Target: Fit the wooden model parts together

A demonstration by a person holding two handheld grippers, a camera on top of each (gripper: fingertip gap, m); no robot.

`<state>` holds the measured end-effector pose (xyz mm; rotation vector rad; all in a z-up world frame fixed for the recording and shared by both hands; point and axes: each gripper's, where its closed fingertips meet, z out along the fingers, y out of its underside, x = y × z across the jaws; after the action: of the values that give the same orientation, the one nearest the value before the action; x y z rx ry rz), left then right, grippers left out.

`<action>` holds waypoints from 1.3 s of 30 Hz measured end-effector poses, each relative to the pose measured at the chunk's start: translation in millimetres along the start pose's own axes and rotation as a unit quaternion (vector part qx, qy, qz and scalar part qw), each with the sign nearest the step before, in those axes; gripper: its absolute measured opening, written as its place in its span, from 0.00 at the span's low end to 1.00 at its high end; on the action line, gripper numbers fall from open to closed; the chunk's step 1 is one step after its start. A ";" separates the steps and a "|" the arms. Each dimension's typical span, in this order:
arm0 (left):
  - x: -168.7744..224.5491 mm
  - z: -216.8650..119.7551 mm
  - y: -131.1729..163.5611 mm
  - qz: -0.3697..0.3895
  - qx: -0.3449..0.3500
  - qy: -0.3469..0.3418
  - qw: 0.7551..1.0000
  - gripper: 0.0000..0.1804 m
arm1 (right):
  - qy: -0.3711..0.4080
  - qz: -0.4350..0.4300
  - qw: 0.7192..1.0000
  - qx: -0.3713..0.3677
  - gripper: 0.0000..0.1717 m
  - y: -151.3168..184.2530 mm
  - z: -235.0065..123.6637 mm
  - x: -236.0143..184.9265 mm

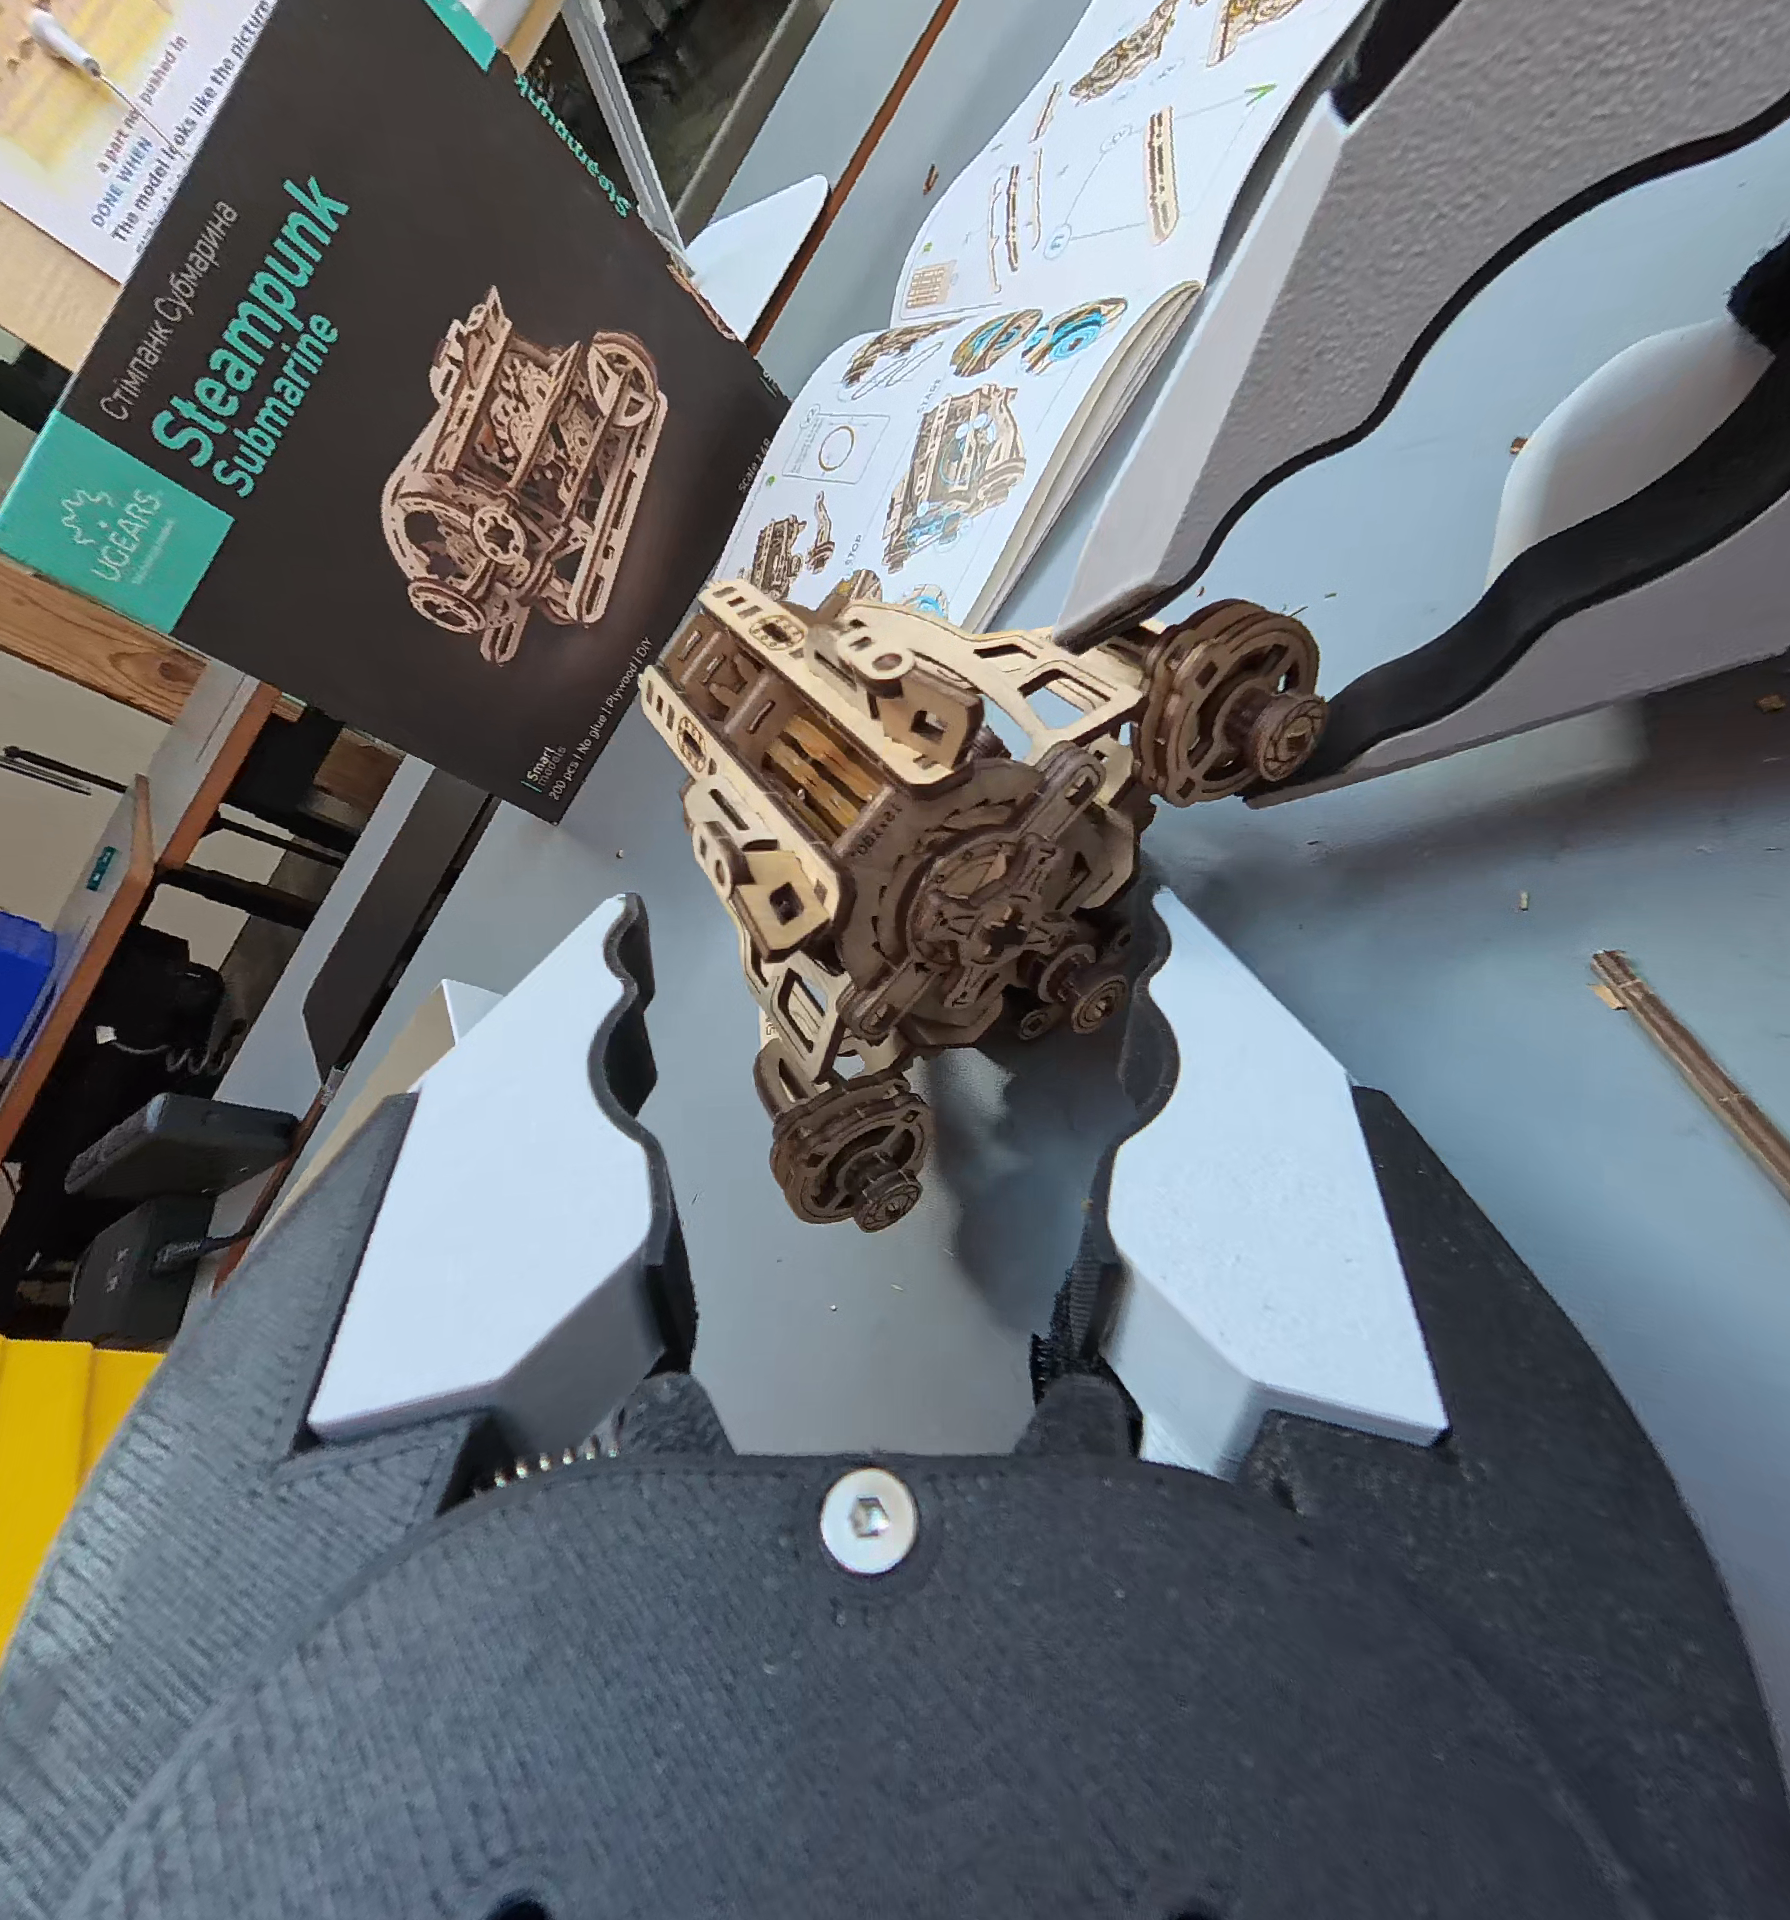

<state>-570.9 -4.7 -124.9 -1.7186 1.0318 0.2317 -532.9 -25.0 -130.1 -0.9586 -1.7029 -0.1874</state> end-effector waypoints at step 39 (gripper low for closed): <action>7.2 0.6 0.2 -0.005 0.008 0.030 1.000 0.40 | 0.004 -0.065 0.998 0.010 0.22 3.1 2.1 -0.3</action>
<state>-566.4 -8.0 -129.6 -1.7248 1.0654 0.1662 -532.3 -22.0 -132.2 -0.8331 -1.7578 -0.2587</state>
